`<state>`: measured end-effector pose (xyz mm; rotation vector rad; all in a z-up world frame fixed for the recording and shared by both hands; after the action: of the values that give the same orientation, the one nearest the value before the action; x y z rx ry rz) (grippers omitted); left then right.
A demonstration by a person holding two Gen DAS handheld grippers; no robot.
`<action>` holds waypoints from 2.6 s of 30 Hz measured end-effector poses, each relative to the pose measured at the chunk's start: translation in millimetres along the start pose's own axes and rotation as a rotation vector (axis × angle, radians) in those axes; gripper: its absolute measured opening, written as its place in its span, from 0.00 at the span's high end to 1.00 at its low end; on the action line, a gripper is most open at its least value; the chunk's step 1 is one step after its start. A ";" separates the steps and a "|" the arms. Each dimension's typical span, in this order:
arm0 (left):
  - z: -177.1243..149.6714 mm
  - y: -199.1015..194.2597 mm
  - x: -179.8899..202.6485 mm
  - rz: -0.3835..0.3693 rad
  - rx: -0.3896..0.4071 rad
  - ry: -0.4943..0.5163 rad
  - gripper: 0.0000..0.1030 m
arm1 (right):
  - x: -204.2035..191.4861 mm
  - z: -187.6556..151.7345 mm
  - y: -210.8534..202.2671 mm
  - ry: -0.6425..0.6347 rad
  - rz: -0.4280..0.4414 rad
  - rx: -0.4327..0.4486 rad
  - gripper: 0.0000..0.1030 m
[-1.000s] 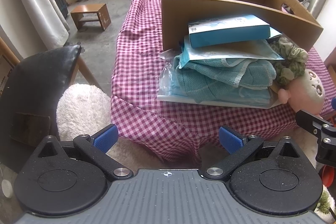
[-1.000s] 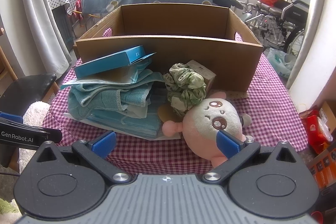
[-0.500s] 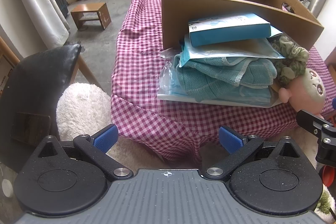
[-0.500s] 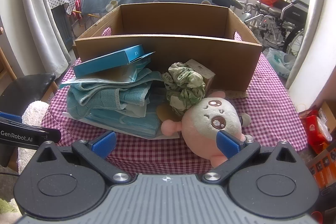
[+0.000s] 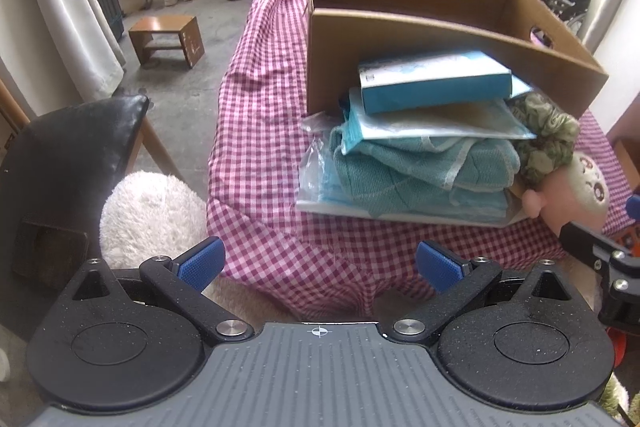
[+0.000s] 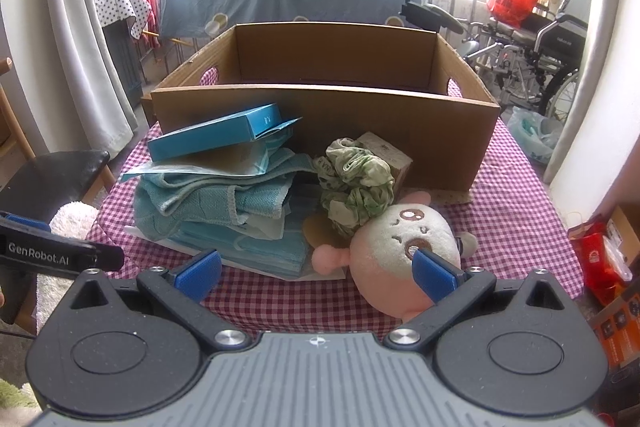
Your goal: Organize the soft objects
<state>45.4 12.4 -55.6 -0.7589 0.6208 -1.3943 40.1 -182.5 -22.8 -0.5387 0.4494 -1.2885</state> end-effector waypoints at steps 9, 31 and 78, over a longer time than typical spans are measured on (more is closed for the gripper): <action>21.7 1.2 -22.1 -0.110 0.122 -0.106 0.00 | -8.5 8.8 11.1 -0.009 0.091 -0.014 0.00; 72.9 30.0 3.5 -0.335 0.276 0.097 0.00 | -28.1 114.1 57.9 0.113 0.365 0.092 0.34; 82.7 3.2 40.6 -0.320 0.316 0.228 0.09 | -33.8 118.0 60.1 0.156 0.477 -0.027 0.42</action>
<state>115.1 -19.4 -4.3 -0.4610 0.4486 -1.8404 149.0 -123.6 35.1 -0.3265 0.6802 -0.8680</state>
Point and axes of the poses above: each gripper's, at about its wrist camera, not at the fingertips, and y roughly the way its jaws point, x to its right, z to its top, the point moved 7 cm from there along y, roughly the way its jaws point, and after that the axes turned 5 degrees about x, right-handed, at the moved point
